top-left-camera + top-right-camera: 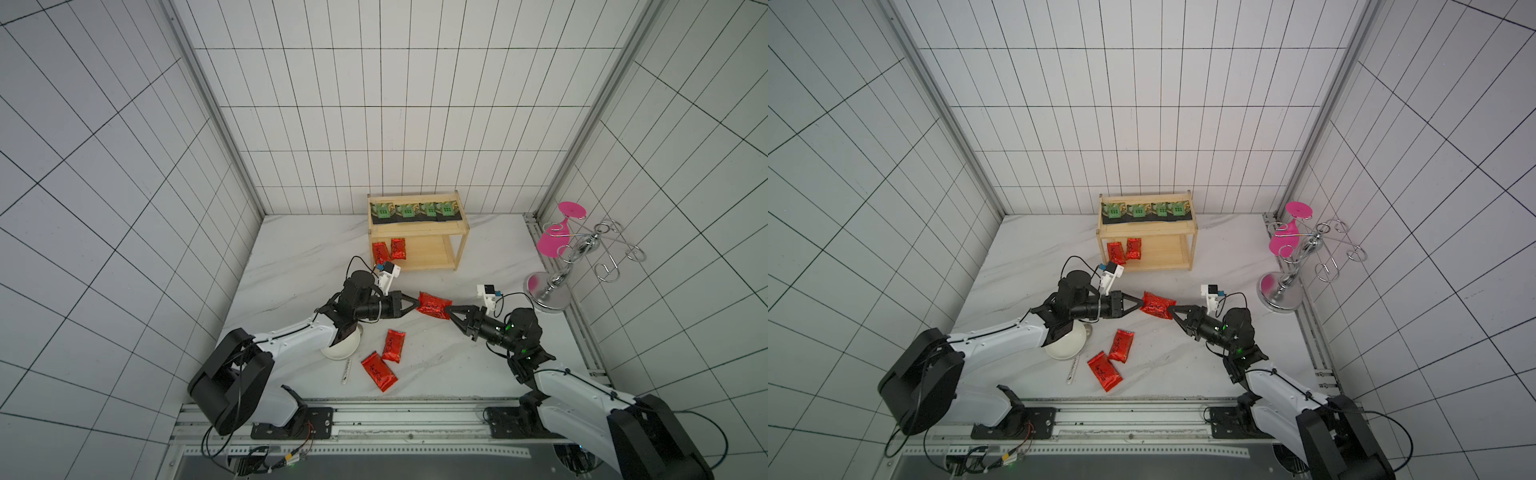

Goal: Place the tea bags on the shelf by color
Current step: Pick up the tea bag from the center of the board, then place the tea bag on the shelf.

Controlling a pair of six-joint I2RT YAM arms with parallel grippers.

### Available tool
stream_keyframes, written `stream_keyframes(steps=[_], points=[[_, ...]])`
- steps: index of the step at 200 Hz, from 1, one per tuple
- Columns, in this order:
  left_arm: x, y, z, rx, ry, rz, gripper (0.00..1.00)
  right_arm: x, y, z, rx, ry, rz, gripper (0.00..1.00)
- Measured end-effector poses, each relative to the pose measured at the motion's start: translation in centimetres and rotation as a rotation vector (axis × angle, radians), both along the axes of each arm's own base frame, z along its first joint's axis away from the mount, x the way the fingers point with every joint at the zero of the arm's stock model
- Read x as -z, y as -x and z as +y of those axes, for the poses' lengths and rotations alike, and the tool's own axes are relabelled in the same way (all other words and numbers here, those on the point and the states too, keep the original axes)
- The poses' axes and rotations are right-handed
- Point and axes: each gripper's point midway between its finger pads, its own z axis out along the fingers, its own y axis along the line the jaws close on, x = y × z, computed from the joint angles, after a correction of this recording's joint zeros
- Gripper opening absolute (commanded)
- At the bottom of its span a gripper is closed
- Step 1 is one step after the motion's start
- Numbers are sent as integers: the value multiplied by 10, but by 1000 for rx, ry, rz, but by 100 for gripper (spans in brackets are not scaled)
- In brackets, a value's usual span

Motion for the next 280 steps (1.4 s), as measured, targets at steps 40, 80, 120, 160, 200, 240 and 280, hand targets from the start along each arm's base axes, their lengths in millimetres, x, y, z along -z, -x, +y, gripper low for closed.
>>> stream_keyframes(steps=[40,80,120,160,200,240,280], points=[[0,0,0,0,-1,0,0,0,0,0,3,-1,5,0],[9,-6,9,-31,-55,17,56,1,-4,-6,48,32,8,0],[-9,-32,66,-224,-158,-19,59,12,-40,-26,302,126,16,0],[-33,-41,132,-465,-247,-85,59,21,-98,-10,530,251,-23,0],[-43,-33,174,-613,-320,-124,59,20,-171,26,696,229,-94,1],[-43,-27,188,-658,-355,-127,58,38,-216,42,837,204,-84,2],[-36,-25,190,-660,-379,-112,58,59,-243,55,919,172,-46,5]])
